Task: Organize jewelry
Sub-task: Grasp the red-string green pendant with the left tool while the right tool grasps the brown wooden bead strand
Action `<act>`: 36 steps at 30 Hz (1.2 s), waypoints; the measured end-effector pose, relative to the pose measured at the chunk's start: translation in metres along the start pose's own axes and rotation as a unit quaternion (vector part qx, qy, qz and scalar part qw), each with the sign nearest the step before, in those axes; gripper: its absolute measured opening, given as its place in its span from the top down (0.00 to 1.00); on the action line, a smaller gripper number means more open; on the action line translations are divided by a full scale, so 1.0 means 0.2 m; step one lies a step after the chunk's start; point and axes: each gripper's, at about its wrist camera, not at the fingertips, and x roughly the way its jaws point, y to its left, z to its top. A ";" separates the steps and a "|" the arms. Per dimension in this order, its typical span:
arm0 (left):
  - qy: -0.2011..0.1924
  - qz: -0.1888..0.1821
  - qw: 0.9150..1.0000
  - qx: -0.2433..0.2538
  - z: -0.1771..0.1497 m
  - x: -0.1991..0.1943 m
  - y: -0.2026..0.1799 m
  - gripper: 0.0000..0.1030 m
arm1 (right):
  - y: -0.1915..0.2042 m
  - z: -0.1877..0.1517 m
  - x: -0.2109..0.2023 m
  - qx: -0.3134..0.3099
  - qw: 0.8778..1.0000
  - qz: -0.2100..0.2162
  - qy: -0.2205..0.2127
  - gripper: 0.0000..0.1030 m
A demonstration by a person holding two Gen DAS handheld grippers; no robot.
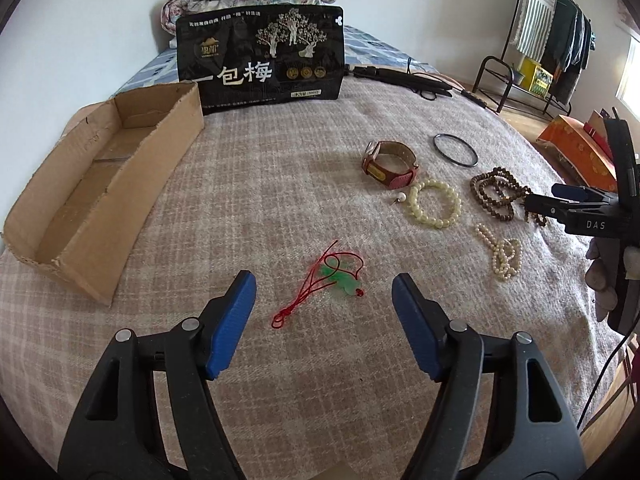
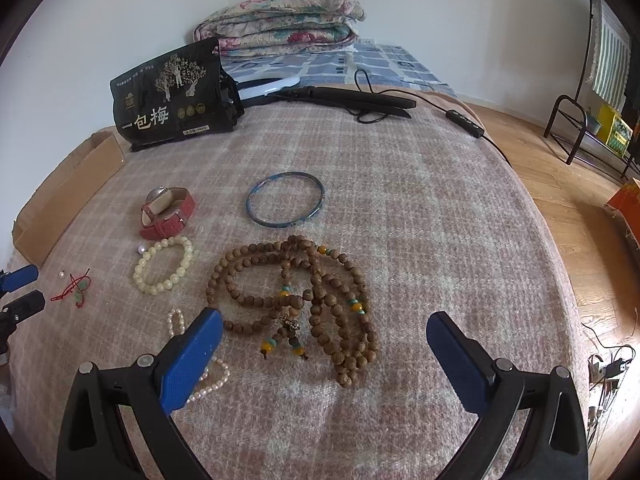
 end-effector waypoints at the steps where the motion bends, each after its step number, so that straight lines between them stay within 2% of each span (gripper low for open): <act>1: 0.004 0.001 1.000 0.001 0.00 0.03 0.00 0.34 | 0.01 0.00 0.01 -0.004 1.000 -0.001 0.002 0.00; 3: 0.015 0.003 1.000 0.000 0.01 0.09 -0.01 0.41 | 0.02 0.01 0.04 -0.009 1.000 -0.001 0.005 0.00; 8: 0.030 0.004 0.999 -0.010 0.01 0.18 -0.01 0.42 | 0.03 0.03 0.09 -0.013 1.000 0.003 0.012 0.00; 14: 0.029 0.021 0.999 0.009 0.01 0.23 -0.05 0.50 | 0.04 0.04 0.15 -0.016 1.000 0.005 0.020 0.00; 25: 0.023 0.021 0.999 0.020 0.01 0.24 -0.08 0.75 | 0.08 0.06 0.24 -0.027 0.998 0.013 0.046 0.00; 27: 0.022 0.020 0.999 0.019 0.01 0.25 -0.08 0.80 | 0.08 0.06 0.25 -0.026 0.998 0.015 0.049 0.04; 28: 0.022 0.019 0.999 0.018 0.01 0.25 -0.08 0.83 | 0.08 0.06 0.25 -0.028 0.998 0.017 0.050 0.08; 30: 0.021 0.018 0.999 0.017 0.01 0.25 -0.08 0.85 | 0.09 0.06 0.24 -0.035 0.998 0.022 0.052 0.17; 33: 0.019 0.016 1.000 0.017 0.01 0.24 -0.08 0.85 | 0.10 0.06 0.23 -0.037 0.997 0.035 0.052 0.37; 35: 0.018 0.012 1.000 0.014 0.01 0.24 -0.07 0.85 | 0.10 0.06 0.22 -0.034 0.997 0.045 0.052 0.60; 36: 0.018 0.010 1.000 0.012 0.01 0.24 -0.07 0.85 | 0.09 0.06 0.21 -0.032 0.997 0.049 0.053 0.63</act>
